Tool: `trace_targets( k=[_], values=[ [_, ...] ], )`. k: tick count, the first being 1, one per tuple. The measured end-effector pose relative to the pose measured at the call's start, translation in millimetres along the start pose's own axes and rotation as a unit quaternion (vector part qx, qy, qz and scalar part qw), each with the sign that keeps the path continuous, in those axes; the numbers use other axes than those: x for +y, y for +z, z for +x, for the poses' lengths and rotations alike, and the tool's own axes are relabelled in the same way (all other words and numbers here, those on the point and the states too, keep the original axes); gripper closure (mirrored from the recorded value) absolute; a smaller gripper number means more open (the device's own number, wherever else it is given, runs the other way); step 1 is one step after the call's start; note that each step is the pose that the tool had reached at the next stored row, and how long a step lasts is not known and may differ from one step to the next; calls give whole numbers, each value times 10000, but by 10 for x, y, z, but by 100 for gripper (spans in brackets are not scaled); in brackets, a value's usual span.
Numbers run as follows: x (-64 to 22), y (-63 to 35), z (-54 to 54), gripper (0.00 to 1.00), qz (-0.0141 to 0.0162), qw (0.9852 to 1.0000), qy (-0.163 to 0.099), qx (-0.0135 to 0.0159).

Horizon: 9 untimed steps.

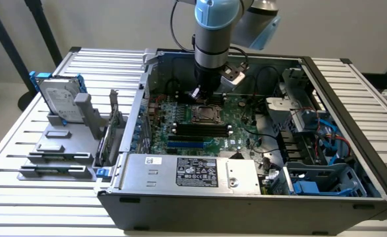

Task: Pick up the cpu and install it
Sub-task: 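Install the first cpu locking lever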

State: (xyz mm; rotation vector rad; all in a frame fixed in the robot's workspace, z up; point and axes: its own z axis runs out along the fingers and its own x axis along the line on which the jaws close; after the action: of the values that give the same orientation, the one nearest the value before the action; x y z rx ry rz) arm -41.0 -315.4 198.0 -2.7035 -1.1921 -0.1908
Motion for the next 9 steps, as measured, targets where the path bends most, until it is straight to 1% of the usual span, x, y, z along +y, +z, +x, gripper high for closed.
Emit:
trace_targets(
  k=[5, 9],
  values=[
    [2, 0, 2, 89, -8, 10000, 0, -8],
    [5, 0, 5, 89, -8, 10000, 0, -8]
  ],
)
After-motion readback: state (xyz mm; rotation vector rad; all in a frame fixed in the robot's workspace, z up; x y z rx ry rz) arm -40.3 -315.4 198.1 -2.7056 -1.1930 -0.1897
